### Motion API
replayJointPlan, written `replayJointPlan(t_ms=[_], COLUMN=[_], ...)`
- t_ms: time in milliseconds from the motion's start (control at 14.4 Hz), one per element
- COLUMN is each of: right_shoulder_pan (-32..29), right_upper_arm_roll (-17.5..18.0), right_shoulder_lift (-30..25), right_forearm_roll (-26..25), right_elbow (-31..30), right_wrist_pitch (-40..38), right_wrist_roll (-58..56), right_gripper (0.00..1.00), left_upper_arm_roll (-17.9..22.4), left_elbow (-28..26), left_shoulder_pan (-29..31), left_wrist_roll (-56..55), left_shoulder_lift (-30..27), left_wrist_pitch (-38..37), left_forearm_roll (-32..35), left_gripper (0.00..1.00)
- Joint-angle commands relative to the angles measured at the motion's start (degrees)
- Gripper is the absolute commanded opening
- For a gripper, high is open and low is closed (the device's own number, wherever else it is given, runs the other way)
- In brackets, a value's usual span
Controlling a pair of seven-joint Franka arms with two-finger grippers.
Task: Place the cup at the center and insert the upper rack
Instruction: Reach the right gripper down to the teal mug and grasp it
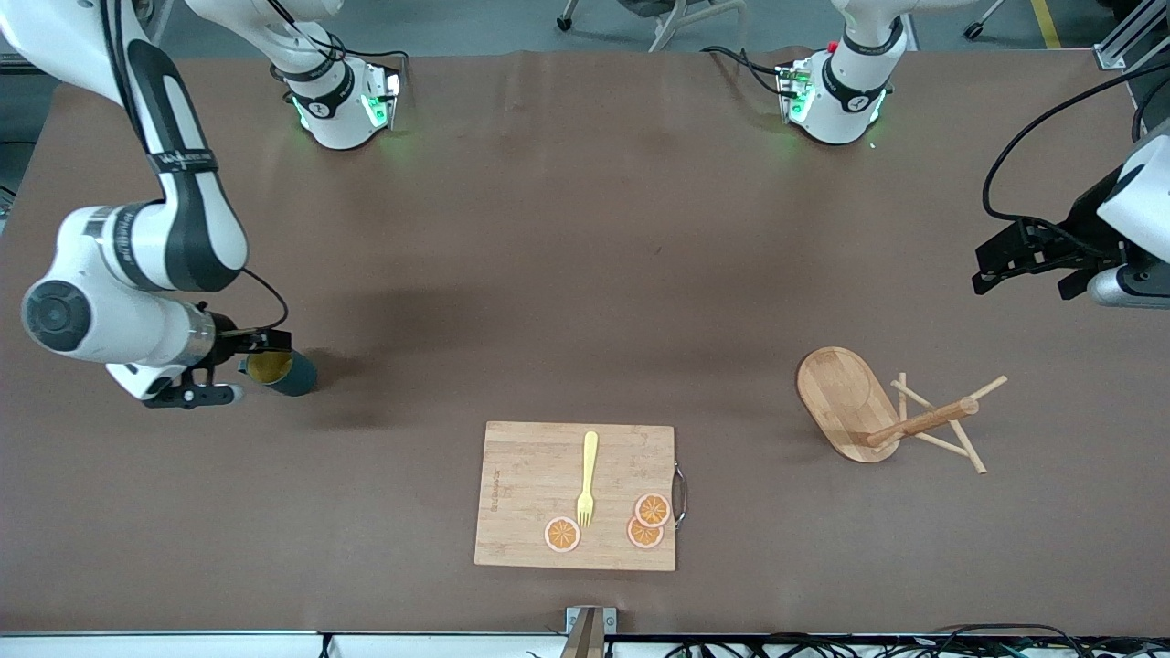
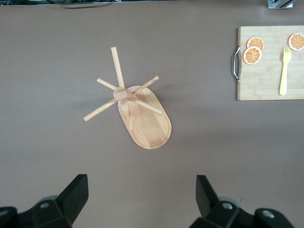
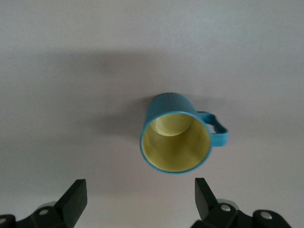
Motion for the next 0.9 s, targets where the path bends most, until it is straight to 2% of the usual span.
replayJointPlan(t_ms=[0, 347, 486, 694, 833], right_shoulder_pan=[1.76, 1.86, 2.03, 1.95, 1.34], right_upper_arm_roll=[-0.22, -0.31, -0.31, -0.22, -0.22], right_shoulder_lift=[1.79, 4.08, 4.78, 5.49, 6.10], right_forearm_roll=[-0.98, -1.15, -1.15, -1.15, -1.15], right_elbow=[-0.87, -0.87, -0.78, -0.70, -0.52], right_wrist_pitch=[2.33, 3.56, 3.74, 4.09, 4.70], right_wrist_roll=[3.15, 3.78, 5.70, 7.47, 7.39], right_gripper=[1.00, 1.00, 0.91, 0.85, 0.77], left_upper_arm_roll=[-0.32, -0.32, -0.32, -0.32, -0.32], left_elbow=[1.11, 1.11, 1.11, 1.11, 1.11], left_shoulder_pan=[0.77, 0.95, 0.95, 0.95, 0.86], left_wrist_roll=[0.04, 0.04, 0.04, 0.04, 0.04], left_shoulder_lift=[0.50, 0.50, 0.50, 0.50, 0.50], left_wrist_pitch=[0.06, 0.06, 0.06, 0.06, 0.06], left_forearm_roll=[-0.68, -0.68, -0.68, -0.68, -0.68], left_gripper=[1.00, 1.00, 1.00, 1.00, 1.00])
